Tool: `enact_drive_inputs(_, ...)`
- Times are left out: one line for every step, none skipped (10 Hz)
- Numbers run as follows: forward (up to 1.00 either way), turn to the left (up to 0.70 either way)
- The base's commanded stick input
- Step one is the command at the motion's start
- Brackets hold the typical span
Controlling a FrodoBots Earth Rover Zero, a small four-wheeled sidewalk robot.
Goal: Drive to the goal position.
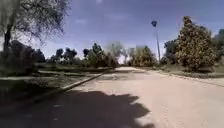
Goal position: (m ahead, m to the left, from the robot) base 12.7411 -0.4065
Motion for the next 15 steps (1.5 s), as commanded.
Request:
enact_drive_inputs(0.70,0.00)
enact_drive_inputs(0.70,0.00)
enact_drive_inputs(0.70,0.00)
enact_drive_inputs(0.70,0.00)
enact_drive_inputs(0.70,0.00)
enact_drive_inputs(0.70,0.00)
enact_drive_inputs(0.70,0.00)
enact_drive_inputs(0.70,0.00)
enact_drive_inputs(0.70,0.00)
enact_drive_inputs(0.70,0.00)
enact_drive_inputs(0.70,0.00)
enact_drive_inputs(0.70,0.00)
enact_drive_inputs(0.70,0.00)
enact_drive_inputs(0.70,0.00)
enact_drive_inputs(0.70,-0.02)
